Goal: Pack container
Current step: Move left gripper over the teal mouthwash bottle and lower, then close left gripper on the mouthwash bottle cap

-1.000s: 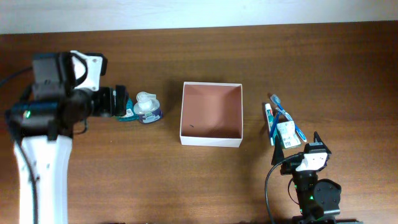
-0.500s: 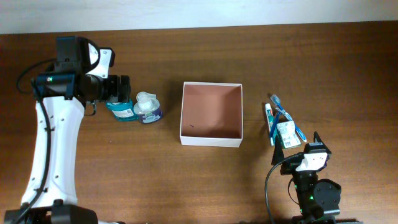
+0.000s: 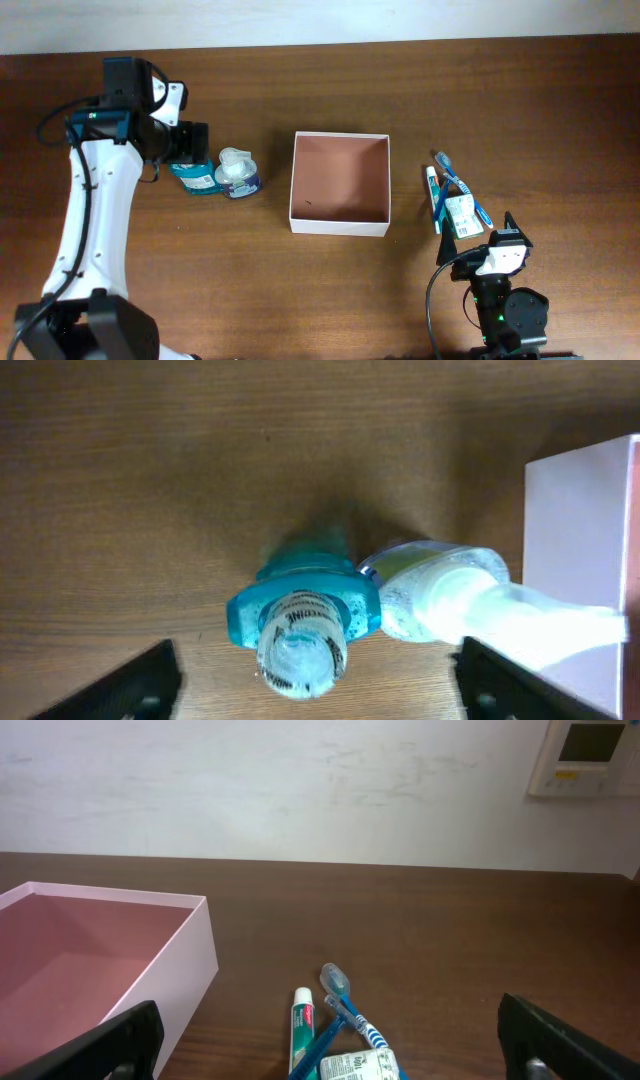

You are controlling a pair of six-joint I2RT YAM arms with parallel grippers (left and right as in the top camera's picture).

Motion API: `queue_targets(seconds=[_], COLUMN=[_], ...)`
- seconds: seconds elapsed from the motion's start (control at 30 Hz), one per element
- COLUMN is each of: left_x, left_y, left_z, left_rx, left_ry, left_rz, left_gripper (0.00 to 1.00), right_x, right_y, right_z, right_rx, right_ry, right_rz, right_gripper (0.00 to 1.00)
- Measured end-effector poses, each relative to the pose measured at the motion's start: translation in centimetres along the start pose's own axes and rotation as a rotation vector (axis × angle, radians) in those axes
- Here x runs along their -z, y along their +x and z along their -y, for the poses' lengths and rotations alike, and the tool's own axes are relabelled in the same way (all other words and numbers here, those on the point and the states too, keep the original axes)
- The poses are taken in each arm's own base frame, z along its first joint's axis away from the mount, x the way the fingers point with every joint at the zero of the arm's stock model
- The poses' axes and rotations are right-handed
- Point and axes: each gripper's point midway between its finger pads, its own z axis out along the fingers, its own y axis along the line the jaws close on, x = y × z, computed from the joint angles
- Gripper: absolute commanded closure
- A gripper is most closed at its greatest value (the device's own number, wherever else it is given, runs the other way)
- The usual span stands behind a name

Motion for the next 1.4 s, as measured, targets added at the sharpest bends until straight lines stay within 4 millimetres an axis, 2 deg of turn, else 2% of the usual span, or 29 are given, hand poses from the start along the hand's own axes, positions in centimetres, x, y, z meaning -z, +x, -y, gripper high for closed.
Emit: queue_targets(seconds=[0.1,0.33,0.47,0.6,0.83,1.03,1.13,1.23,1.4], left_x=[-0.8,-2.9,-3.3,-3.3,-4.1,-4.4,-4.4,-4.4,-4.4], left_y=[0.1,0.7,0.5,0.6,0.8,0.9,1.0,1.0,1.0], left_z=[-0.1,-0.1,-0.2,-0.2,-0.2,-0.2,-0.2,-0.3,-0.4], left_rx=[0.0,0.004,0.004,0.007,0.006,0.011,0.009,0.013,0.009], left_ry=[0.001,0.007,0.007,0.007,0.01,0.01,0.01,0.006,-0.001], left_rz=[-0.016,-0.07,-0.07,-0.072,-0.093,-0.101,-0.101,-0.101,-0.102], left_gripper=[0.24,0.25,0.26,0.37,0.4,0.57,0.62,0.73,0.74], right_x=[0.0,0.0,0.0,0.0,0.0,0.0,0.0,0.0,0.0], right_y=[0.0,0.0,0.0,0.0,0.0,0.0,0.0,0.0,0.0], right_z=[0.0,0.0,0.0,0.0,0.0,0.0,0.0,0.0,0.0], right_rx=[0.0,0.0,0.0,0.001,0.0,0.0,0.0,0.001,0.0], right_ry=[0.0,0.0,0.0,0.0,0.0,0.0,0.0,0.0,0.0], right_rz=[0.0,0.0,0.0,0.0,0.0,0.0,0.0,0.0,0.0], right_gripper=[0.02,0.02,0.01,0.02,0.02,0.02,0.02,0.02,0.02])
